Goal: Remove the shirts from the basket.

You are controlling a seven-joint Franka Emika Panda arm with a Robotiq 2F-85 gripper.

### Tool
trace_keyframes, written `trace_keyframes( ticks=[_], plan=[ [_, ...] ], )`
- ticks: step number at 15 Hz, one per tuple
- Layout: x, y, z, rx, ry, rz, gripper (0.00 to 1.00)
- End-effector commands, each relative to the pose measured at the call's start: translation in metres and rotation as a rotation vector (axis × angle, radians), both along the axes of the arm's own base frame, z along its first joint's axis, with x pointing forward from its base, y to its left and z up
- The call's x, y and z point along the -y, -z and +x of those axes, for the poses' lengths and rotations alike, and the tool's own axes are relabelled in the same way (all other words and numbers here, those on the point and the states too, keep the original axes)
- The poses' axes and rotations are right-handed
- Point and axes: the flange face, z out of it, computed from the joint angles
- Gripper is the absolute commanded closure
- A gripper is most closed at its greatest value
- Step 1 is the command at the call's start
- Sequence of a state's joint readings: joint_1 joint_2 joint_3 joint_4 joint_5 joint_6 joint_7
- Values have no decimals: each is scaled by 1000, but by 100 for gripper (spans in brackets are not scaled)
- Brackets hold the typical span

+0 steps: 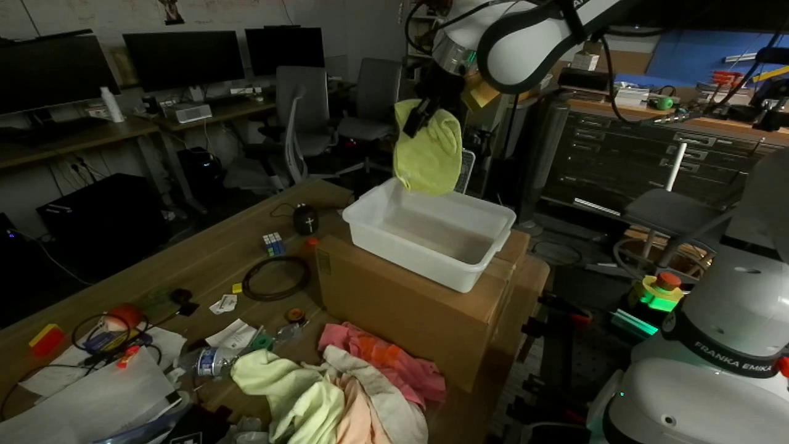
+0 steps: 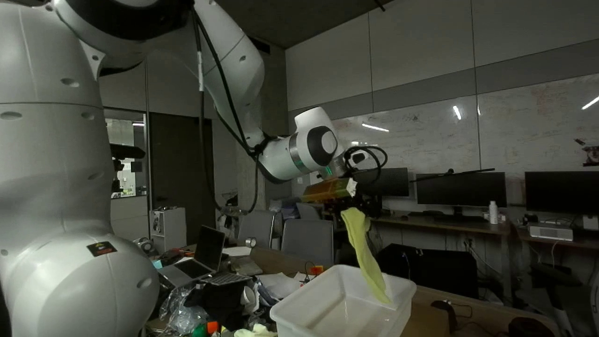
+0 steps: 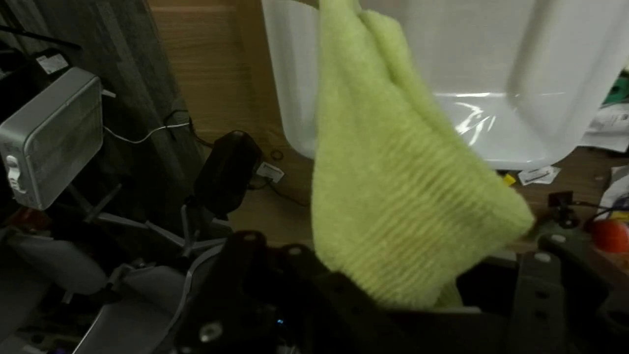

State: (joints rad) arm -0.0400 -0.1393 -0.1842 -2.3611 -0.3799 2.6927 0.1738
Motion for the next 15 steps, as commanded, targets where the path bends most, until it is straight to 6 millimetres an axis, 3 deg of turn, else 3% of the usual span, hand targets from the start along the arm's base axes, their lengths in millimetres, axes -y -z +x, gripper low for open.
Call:
trace_keyframes(
  ticks=[1, 9, 12, 15],
  plan=[
    [-59, -1, -14, -118, -143, 70, 100],
    [-190, 3, -23, -395, -506, 269, 100],
    [-224, 4, -27, -491, -599, 355, 100],
    [-245, 4, -22, -515, -592, 389, 100]
  ],
)
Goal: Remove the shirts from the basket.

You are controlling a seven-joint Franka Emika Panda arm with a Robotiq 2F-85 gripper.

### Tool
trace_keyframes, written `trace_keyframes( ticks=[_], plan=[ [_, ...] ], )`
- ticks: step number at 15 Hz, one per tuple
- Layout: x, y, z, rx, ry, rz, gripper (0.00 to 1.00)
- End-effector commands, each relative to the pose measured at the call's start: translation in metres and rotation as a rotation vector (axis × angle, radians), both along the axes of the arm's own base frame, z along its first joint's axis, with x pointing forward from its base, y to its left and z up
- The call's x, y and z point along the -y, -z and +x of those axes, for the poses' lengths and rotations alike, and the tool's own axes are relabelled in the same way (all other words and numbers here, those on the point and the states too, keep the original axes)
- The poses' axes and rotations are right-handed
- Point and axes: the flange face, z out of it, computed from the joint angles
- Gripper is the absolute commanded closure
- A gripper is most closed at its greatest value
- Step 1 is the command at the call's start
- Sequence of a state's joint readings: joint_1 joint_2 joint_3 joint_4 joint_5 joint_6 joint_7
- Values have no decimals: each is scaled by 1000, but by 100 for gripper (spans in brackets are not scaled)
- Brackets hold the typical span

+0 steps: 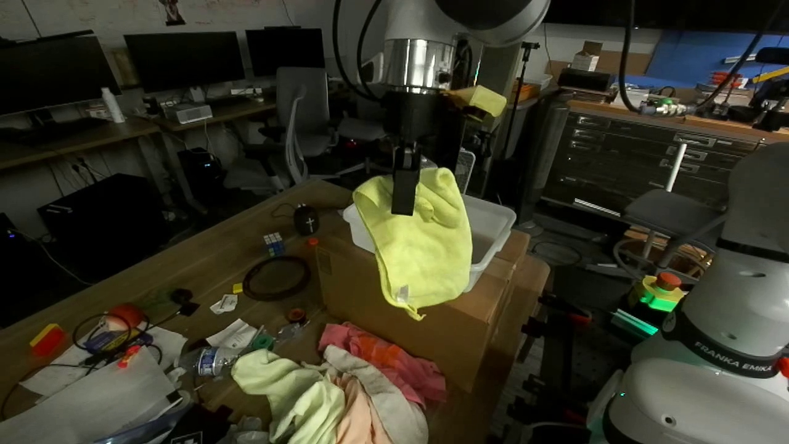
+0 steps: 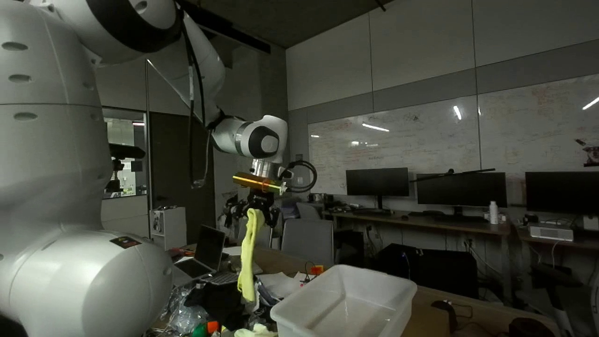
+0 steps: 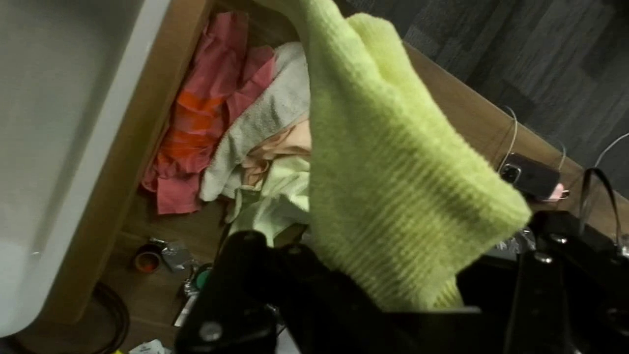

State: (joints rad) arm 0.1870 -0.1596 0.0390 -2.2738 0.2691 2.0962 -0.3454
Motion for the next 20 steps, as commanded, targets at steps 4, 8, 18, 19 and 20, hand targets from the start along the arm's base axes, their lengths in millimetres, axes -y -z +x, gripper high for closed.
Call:
trace_keyframes(
  ticks=[4, 8, 18, 19, 20],
  plan=[
    [-37, 1, 29, 10, 29, 30, 100],
    [-44, 2, 46, 195, 101, 71, 100],
    [-17, 38, 46, 420, 24, -189, 28],
    [-10, 41, 45, 412, 32, -213, 22],
    [-2, 43, 45, 413, 46, -239, 13]
  ],
)
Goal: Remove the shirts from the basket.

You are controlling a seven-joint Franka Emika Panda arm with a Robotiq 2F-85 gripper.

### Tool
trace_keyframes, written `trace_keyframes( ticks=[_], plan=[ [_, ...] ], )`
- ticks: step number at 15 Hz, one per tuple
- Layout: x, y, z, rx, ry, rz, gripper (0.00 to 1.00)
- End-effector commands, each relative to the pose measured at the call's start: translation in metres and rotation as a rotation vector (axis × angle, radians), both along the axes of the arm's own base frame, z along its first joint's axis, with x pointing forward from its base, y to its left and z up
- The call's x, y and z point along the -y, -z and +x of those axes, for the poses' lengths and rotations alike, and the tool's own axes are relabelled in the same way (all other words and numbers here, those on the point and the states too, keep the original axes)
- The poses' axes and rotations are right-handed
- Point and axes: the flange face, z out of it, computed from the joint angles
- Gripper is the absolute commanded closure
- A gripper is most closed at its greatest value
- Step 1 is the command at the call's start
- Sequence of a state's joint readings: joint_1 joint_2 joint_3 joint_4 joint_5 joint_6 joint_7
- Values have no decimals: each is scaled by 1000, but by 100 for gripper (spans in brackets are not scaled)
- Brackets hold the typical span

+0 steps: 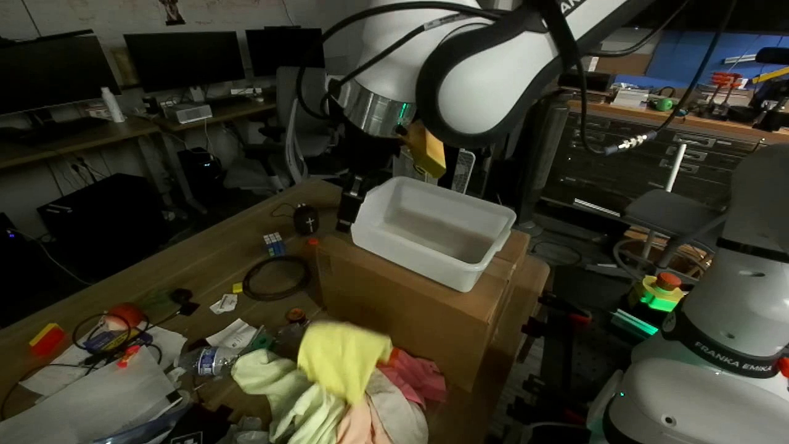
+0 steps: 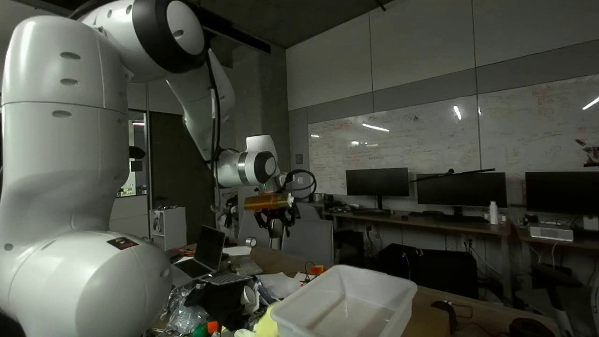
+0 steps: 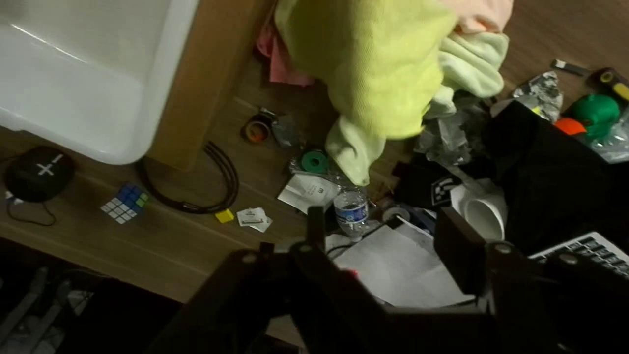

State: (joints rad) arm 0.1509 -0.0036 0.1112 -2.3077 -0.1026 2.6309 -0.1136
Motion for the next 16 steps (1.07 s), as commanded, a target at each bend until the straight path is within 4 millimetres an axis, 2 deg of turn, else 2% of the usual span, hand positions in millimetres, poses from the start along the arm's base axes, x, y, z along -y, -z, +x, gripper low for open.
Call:
trace_keyframes(
  ticks=[1, 2, 6, 9, 12, 14, 16],
  plan=[
    [25, 1, -2, 22, 60, -63, 7],
    [33, 2, -3, 14, 79, -80, 1],
    [84, 2, -20, -61, 253, -211, 0],
    [122, 4, -49, -212, 356, -322, 0],
    [151, -1, -87, -384, 372, -355, 0],
    [166, -8, -109, -408, 380, -352, 0],
    [180, -17, -126, -336, 403, -320, 0]
  ],
)
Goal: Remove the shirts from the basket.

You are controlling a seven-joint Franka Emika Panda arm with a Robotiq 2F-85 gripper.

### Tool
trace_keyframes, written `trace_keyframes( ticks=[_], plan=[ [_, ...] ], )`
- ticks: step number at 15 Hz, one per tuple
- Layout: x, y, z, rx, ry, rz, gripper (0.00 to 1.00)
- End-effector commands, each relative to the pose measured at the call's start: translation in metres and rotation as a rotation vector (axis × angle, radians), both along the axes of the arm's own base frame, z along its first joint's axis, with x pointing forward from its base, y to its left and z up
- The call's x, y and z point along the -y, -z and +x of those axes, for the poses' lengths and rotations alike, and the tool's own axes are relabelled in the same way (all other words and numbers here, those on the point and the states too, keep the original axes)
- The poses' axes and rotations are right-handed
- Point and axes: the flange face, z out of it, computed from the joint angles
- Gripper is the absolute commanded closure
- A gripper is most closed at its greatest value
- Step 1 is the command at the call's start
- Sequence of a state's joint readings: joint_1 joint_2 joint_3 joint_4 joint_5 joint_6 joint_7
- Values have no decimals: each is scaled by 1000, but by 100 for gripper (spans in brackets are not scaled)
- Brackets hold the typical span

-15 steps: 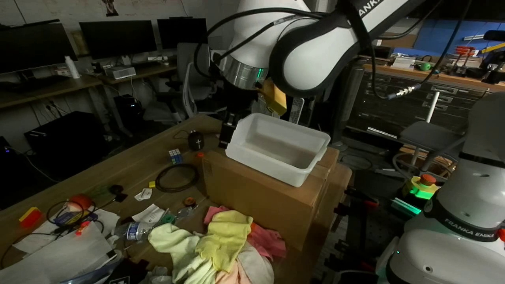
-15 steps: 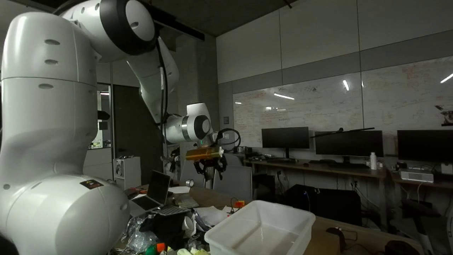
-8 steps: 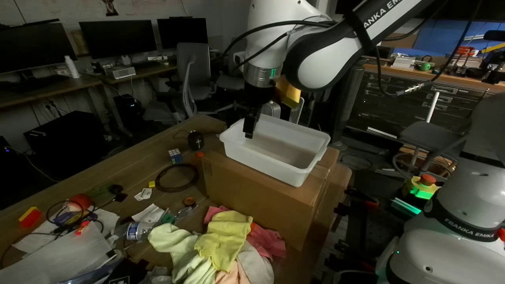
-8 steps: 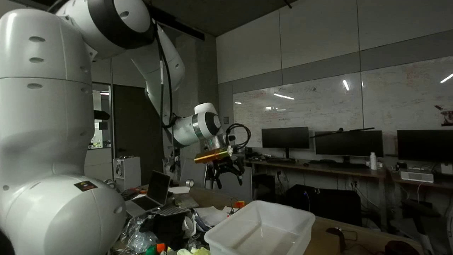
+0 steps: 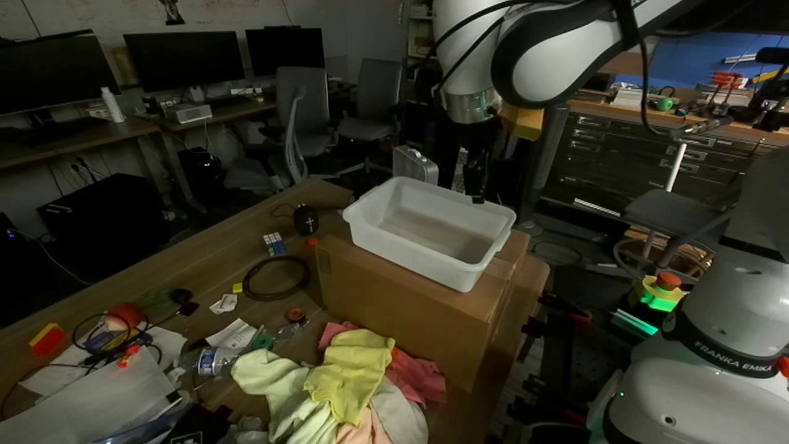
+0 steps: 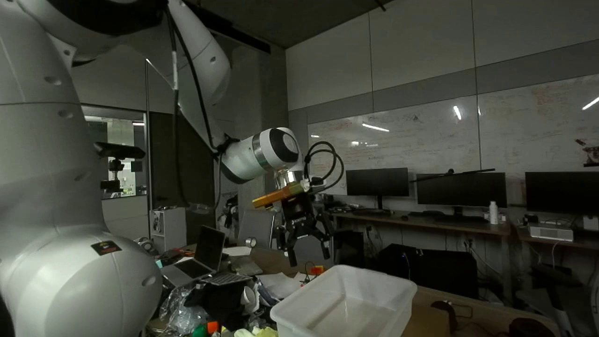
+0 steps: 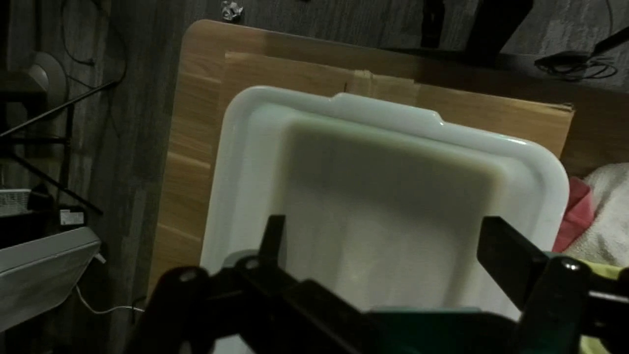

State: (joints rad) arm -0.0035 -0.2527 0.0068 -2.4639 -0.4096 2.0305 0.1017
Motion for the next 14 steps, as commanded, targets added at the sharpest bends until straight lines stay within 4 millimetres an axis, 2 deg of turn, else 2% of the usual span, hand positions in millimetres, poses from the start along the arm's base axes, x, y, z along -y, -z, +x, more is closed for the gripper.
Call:
trace_keyframes(
  ticks=[1, 8, 9, 11, 12, 14],
  plan=[
    [22, -20, -43, 138, 17, 51, 0],
    [62, -32, -88, 444, 71, 168, 0],
    [72, -48, -70, 471, 75, 185, 0],
    [80, -52, -74, 511, 70, 221, 0],
    [72, -43, -73, 454, 83, 191, 0],
    [77, -47, -72, 475, 83, 209, 0]
  ],
)
